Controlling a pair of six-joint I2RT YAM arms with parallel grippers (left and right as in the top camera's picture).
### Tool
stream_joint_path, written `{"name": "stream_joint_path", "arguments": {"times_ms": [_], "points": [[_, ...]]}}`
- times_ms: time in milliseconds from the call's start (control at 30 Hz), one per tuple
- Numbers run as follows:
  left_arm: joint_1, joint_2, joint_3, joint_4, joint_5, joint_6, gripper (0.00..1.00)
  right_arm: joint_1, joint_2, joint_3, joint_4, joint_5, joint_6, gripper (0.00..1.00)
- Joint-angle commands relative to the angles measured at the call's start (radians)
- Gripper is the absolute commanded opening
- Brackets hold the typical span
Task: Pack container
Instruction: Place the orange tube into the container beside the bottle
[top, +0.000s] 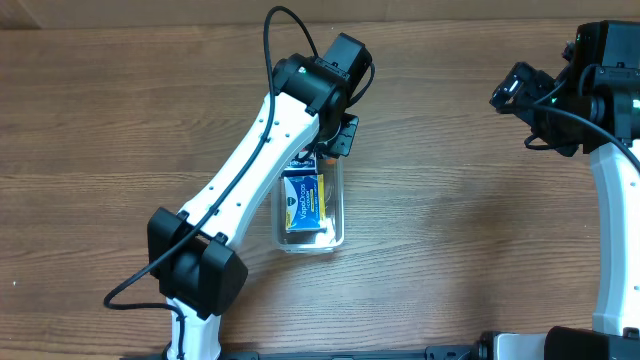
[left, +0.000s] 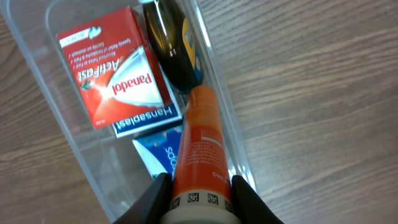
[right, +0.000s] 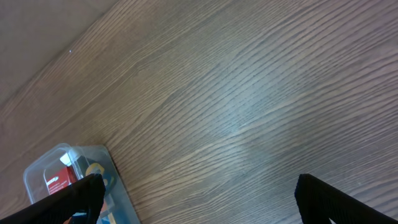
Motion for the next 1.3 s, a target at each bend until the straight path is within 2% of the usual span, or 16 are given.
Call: {"name": "stream_joint_path", "arguments": {"times_ms": [0, 167, 433, 567, 767, 833, 867, 1033, 1100, 1233, 1267], "points": [[-0.002, 0.035, 0.002, 0.04, -0.013, -0.013, 0.26, 0.002, 0.0, 0.003, 0.005, -0.002, -0.003, 1.0], [-0.002, 0.093, 0.001, 0.048, -0.029, -0.012, 0.33, 0.002, 0.0, 0.003, 0.005, -0.002, -0.003, 1.0], [-0.002, 0.196, 0.001, 0.049, -0.023, -0.013, 0.29, 0.002, 0.0, 0.003, 0.005, -0.002, -0.003, 1.0], [-0.001, 0.177, 0.006, 0.085, -0.057, -0.014, 0.38, 0.002, 0.0, 0.003, 0.005, -0.002, -0.003, 1.0], [0.0, 0.128, 0.058, 0.051, -0.027, -0.014, 0.63, 0.002, 0.0, 0.003, 0.005, -0.002, -0.003, 1.0], [0.0, 0.102, 0.084, 0.02, -0.009, -0.013, 0.98, 0.002, 0.0, 0.003, 0.005, -0.002, -0.003, 1.0], [0.003, 0.08, 0.106, -0.004, -0.004, -0.013, 1.0, 0.002, 0.0, 0.003, 0.005, -0.002, -0.003, 1.0], [0.042, -0.025, 0.215, -0.135, -0.016, -0.013, 1.0, 0.002, 0.0, 0.003, 0.005, -0.002, -0.003, 1.0], [0.095, -0.115, 0.247, -0.22, -0.067, -0.013, 1.0, 0.002, 0.0, 0.003, 0.005, -0.002, -0.003, 1.0], [0.163, -0.257, 0.247, -0.348, -0.171, -0.012, 1.0, 0.002, 0.0, 0.003, 0.005, -0.002, -0.003, 1.0], [0.177, -0.325, 0.222, -0.348, -0.156, 0.021, 1.0, 0.002, 0.0, 0.003, 0.005, -0.002, -0.003, 1.0]]}}
